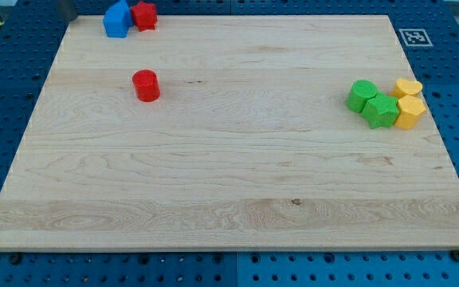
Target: Push the blue blocks into the red star
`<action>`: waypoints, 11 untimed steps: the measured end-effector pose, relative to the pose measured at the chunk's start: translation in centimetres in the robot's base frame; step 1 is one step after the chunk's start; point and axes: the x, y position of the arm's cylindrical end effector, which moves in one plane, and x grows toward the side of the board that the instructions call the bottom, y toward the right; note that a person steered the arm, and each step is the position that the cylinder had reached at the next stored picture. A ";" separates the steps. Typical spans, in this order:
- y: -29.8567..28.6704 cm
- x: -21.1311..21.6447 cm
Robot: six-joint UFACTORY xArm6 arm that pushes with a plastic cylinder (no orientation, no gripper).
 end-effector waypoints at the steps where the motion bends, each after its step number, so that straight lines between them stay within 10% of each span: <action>1: 1.4 0.0; 11: 5.6 0.1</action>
